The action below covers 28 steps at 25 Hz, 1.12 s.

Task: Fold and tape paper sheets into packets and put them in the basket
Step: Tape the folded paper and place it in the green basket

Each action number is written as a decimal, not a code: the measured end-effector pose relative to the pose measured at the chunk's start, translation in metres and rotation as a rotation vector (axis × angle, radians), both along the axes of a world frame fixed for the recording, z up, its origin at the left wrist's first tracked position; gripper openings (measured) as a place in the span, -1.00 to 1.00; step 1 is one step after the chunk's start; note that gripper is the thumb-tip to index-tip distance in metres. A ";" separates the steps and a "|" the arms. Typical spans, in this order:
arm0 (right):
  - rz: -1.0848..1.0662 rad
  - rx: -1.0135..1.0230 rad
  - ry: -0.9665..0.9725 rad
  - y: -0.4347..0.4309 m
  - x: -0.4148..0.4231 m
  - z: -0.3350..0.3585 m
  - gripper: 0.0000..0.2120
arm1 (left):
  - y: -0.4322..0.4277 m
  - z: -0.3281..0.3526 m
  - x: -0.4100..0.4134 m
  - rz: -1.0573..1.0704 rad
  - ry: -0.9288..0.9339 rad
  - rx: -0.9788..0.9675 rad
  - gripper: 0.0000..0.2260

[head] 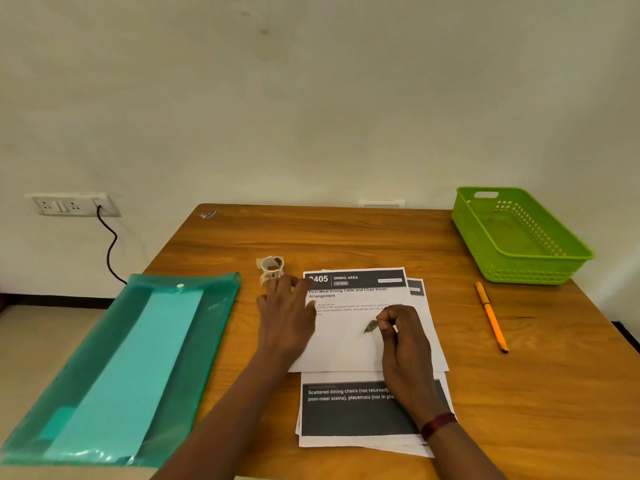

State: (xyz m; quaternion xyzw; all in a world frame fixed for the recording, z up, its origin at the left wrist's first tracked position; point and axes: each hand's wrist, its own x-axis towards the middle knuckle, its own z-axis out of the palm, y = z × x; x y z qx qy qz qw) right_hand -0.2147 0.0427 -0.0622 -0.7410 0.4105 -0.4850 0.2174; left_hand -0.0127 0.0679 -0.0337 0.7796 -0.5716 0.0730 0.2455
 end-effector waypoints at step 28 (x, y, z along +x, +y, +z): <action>0.114 0.415 0.633 -0.089 -0.062 0.057 -0.90 | 0.012 -0.023 -0.105 -0.447 -0.128 0.306 -0.40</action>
